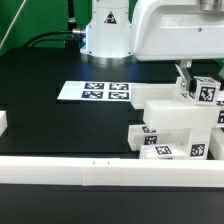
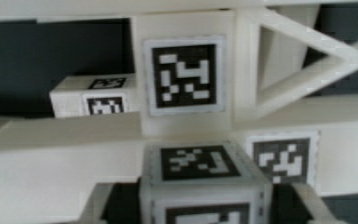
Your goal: Assemble chair
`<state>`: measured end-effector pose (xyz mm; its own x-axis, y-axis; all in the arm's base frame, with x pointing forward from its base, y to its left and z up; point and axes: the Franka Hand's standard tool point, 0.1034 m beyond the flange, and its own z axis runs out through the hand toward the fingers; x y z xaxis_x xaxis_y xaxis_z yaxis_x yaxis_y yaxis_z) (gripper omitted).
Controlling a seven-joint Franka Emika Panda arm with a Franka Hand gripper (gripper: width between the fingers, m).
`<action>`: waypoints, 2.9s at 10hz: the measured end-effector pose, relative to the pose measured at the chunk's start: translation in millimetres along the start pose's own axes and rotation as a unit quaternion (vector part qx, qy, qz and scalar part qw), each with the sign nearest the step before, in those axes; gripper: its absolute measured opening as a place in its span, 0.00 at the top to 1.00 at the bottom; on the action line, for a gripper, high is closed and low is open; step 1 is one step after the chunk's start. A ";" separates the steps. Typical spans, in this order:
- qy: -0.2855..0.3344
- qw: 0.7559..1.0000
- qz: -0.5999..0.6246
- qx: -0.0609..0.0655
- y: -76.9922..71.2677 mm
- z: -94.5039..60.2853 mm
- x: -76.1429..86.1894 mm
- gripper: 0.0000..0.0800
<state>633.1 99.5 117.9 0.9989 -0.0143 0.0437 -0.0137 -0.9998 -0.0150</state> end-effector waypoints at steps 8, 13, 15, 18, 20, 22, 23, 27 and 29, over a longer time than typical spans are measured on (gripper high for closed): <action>-0.001 0.957 0.291 0.013 -4.2 0.2 1.3 0.64; 0.001 0.941 0.338 0.031 -7.1 0.2 4.0 0.46; 0.004 0.957 0.289 0.030 -6.5 -0.2 5.3 0.27; 0.008 0.984 0.174 0.028 -4.7 0.0 5.4 0.19; 0.012 0.998 0.063 0.022 9.1 1.1 6.8 0.19; 0.014 0.999 -0.022 0.019 19.7 1.3 8.2 0.19; 0.014 0.998 -0.051 0.018 21.9 2.1 8.1 0.19; 0.015 0.989 -0.149 0.016 24.0 2.3 8.2 0.19; 0.014 0.990 -0.138 0.019 11.0 2.5 6.4 0.19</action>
Offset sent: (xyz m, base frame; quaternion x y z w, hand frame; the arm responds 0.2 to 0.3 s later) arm 0.0000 0.0000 0.0000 0.0000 0.0000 0.1938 0.9810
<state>639.5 88.5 115.5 0.9627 0.2586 0.0797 0.2620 -0.9644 -0.0364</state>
